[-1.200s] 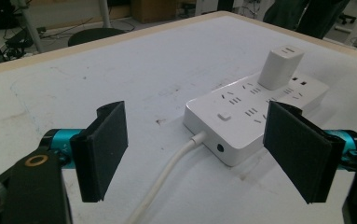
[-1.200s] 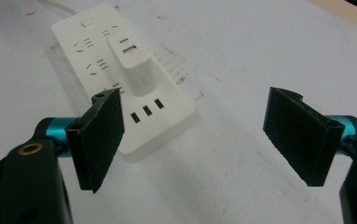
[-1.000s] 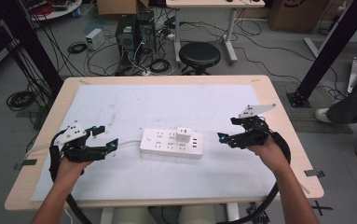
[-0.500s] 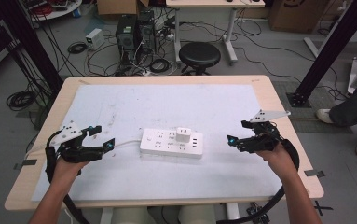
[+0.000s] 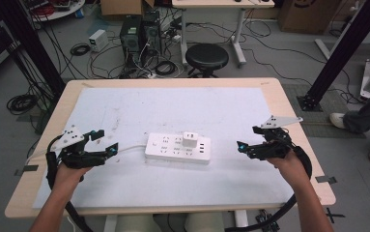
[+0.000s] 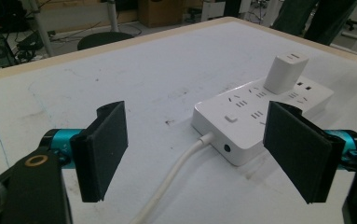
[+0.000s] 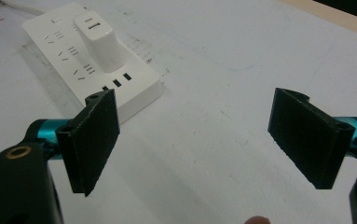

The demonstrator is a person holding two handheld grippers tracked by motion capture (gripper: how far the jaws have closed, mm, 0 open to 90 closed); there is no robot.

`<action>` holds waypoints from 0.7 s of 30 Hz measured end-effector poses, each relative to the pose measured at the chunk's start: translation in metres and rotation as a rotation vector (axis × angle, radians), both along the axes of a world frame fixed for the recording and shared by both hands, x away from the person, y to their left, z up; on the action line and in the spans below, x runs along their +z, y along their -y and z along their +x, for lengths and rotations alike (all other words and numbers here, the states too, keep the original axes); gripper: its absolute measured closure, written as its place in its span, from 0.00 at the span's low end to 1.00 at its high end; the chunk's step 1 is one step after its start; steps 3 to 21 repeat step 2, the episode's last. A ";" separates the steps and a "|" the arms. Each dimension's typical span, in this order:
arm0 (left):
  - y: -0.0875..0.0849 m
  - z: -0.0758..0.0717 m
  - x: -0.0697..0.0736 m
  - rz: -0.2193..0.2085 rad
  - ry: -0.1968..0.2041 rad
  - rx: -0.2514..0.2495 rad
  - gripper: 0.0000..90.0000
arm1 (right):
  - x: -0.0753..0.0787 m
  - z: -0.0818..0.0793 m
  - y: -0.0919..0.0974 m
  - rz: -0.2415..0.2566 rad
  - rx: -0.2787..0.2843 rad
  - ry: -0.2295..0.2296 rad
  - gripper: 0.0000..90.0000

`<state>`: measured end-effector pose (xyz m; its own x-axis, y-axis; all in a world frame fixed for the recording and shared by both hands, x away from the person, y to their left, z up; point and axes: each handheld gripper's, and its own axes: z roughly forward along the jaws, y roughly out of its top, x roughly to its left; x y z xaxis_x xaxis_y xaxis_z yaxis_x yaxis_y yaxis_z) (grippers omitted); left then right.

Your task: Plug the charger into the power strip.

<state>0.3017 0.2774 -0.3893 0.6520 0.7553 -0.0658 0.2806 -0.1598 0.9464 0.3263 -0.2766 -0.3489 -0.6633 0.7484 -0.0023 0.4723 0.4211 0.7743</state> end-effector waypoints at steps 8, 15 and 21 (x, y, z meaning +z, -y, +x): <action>0.000 0.000 0.000 -0.003 -0.003 0.000 0.24 | 0.000 0.000 0.000 0.001 0.000 0.002 0.19; 0.000 0.000 0.000 -0.003 -0.003 0.000 0.24 | 0.000 0.000 0.000 0.001 0.000 0.002 0.19; 0.000 0.000 0.000 -0.003 -0.003 0.000 0.24 | 0.000 0.000 0.000 0.001 0.000 0.002 0.19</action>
